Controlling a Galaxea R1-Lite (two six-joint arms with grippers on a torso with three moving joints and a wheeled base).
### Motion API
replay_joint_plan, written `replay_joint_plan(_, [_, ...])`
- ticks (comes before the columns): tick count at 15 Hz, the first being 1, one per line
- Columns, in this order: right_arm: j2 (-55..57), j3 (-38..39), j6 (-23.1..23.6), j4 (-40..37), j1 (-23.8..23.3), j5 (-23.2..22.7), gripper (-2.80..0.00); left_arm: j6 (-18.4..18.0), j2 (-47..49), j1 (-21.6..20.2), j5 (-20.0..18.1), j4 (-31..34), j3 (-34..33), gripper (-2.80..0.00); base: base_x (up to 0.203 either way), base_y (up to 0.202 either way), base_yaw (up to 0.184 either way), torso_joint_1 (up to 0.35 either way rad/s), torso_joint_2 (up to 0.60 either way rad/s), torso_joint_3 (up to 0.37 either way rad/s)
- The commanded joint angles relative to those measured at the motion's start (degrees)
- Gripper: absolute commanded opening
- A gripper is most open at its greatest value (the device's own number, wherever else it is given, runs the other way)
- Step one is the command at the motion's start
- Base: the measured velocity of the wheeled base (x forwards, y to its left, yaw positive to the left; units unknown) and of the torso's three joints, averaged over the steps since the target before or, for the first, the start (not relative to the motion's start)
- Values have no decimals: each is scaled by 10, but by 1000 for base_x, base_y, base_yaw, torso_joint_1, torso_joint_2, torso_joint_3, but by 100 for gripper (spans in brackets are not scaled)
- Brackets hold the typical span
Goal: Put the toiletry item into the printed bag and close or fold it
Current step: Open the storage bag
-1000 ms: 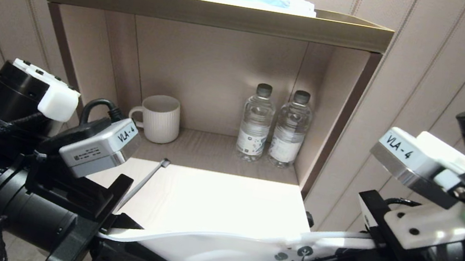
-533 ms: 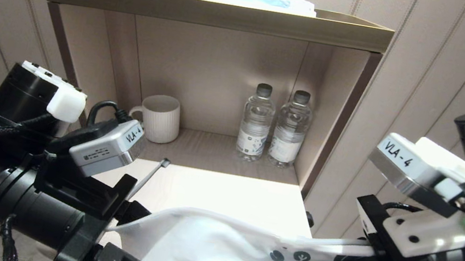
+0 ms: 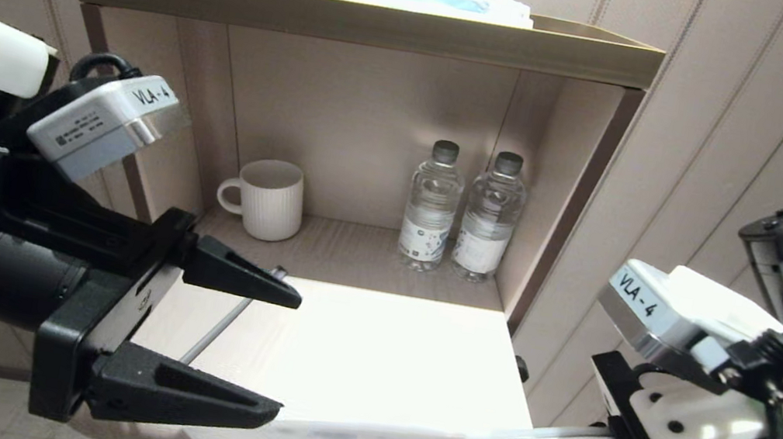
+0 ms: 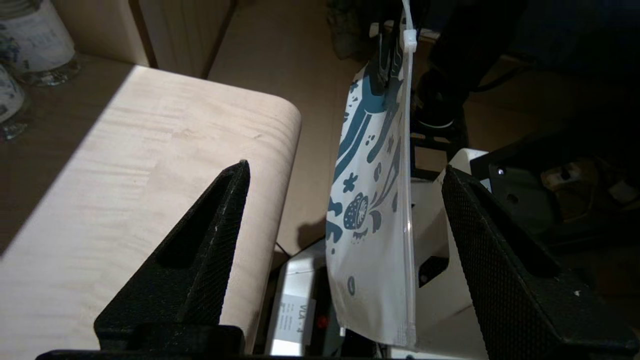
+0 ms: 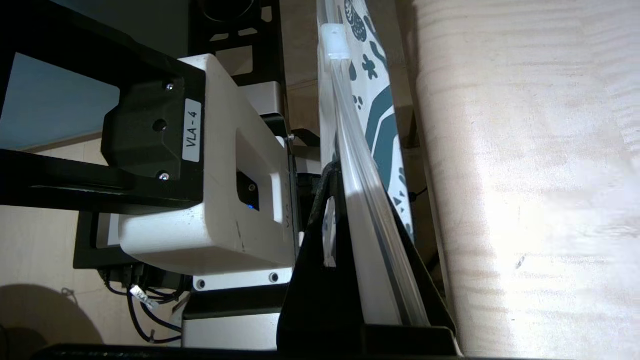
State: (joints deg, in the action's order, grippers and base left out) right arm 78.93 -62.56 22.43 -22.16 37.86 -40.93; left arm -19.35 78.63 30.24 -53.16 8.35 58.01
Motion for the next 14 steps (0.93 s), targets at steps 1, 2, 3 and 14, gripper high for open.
replay_joint_plan(1, [-5,1,2,-1,0,-1,-280,-1,-6,-8,-4,0,5,0,0,0,0,0,0,0])
replay_joint_plan(2, [-5,0,2,-1,2,0,-280,0,-2,-9,-5,0,7,0,0,0,0,0,0,0])
replay_joint_plan(3, [-1,-1,2,0,10,0,-280,0,5,-8,-5,1,17,0,0,0,0,0,0,0])
replay_joint_plan(14, [40,-30,2,24,38,29,-280,0,71,87,-1,0,62,0,0,0,0,0,0,0])
